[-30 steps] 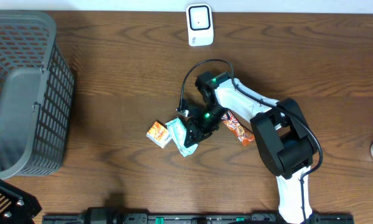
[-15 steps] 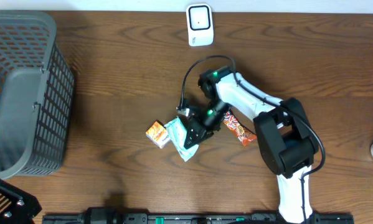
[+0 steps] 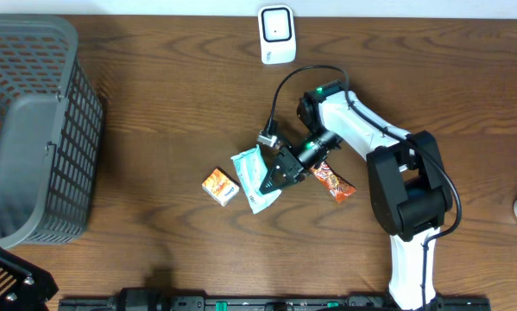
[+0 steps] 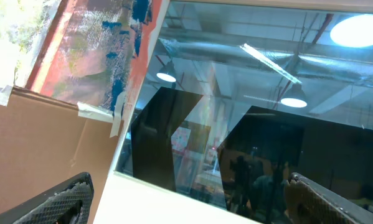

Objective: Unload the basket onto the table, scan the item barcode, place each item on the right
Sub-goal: 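Lift the wipes pack off the table with the right gripper, then hold the wipes pack up against the white scanner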

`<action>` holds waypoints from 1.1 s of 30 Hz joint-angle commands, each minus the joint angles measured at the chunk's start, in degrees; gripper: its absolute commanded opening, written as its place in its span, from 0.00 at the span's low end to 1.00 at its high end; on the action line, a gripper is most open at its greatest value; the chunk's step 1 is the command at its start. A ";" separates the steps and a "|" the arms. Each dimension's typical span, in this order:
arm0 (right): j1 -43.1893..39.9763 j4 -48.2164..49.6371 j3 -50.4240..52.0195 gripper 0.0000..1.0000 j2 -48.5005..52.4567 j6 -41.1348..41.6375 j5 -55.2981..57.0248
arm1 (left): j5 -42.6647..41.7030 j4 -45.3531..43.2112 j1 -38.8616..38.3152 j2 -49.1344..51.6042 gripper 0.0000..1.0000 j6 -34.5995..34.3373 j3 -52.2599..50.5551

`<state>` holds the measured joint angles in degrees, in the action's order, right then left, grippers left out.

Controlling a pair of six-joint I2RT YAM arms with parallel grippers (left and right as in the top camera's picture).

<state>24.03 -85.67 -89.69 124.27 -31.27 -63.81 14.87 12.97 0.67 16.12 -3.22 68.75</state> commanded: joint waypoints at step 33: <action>0.92 40.72 -29.35 0.01 -0.98 11.37 60.72 | -0.94 1.07 0.13 -0.68 0.98 -0.52 -0.31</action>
<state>24.67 -47.94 -117.82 124.22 -15.79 -6.83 14.87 13.98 0.67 16.12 -3.22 68.75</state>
